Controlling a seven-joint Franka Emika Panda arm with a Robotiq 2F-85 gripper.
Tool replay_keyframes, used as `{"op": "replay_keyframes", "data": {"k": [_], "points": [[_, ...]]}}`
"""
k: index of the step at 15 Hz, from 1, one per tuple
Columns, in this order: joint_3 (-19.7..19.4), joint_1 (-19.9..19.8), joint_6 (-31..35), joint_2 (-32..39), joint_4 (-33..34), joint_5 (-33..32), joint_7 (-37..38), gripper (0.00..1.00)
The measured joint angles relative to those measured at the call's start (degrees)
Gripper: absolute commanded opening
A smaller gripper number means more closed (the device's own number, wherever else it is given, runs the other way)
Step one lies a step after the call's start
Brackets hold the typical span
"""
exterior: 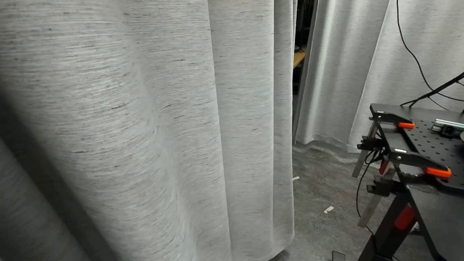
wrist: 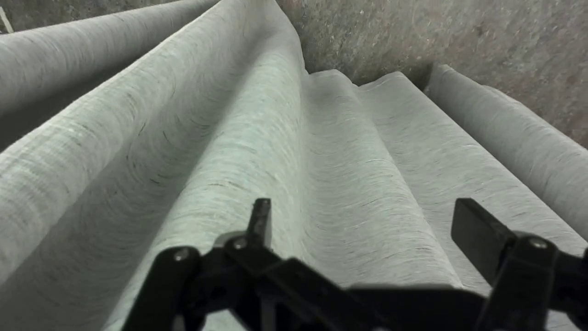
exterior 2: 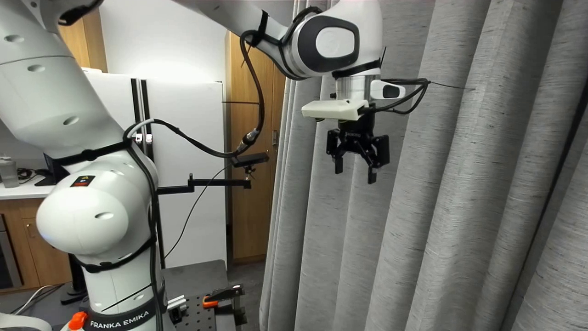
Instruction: Draw the curtains
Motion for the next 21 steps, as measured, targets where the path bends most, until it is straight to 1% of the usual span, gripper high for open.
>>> {"op": "replay_keyframes", "data": {"k": [5, 7, 10, 14, 21], "points": [[-2.4, 0.3, 1.8, -5.0, -5.3, 0.0, -6.3, 1.00], [-3.9, 1.2, 3.5, -6.6, -7.0, 0.0, -9.6, 1.00], [-6.0, 3.0, 5.4, -7.7, -8.0, 0.5, -12.7, 1.00], [-6.8, 4.2, 5.4, -7.8, -7.9, 0.7, -13.6, 1.00], [-6.7, 4.4, 5.4, -7.7, -7.9, 0.7, -13.6, 1.00]]}}
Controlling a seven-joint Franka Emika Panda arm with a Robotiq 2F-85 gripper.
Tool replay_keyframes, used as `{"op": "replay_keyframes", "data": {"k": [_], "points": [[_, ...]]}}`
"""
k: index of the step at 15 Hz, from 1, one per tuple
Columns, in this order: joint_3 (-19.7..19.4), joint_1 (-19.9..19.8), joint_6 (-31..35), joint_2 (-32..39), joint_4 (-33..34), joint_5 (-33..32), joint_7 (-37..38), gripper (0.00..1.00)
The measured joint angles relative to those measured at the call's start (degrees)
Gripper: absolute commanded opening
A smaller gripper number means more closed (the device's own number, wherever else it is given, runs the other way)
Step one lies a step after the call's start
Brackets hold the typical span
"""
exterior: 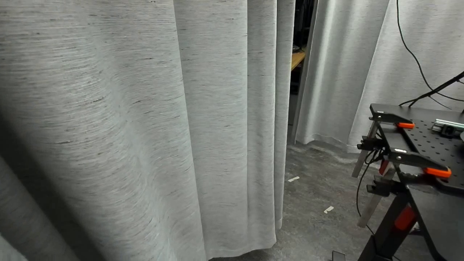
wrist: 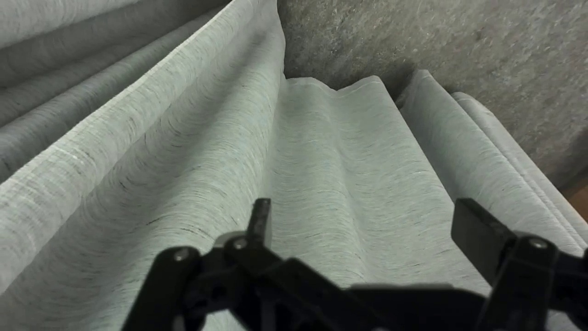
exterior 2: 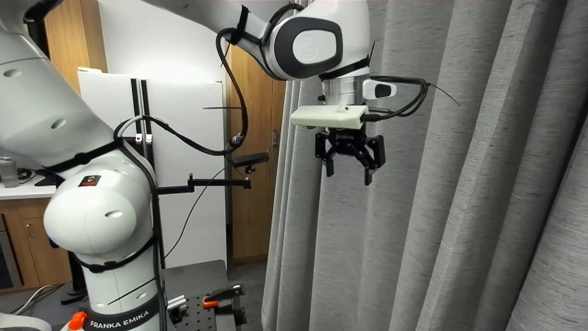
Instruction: Draw the curtains
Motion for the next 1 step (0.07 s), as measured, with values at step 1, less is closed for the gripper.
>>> {"op": "replay_keyframes", "data": {"k": [1], "points": [[0.0, 0.0, 0.0, 0.0, 0.0, 0.0, 0.0, 1.00]]}}
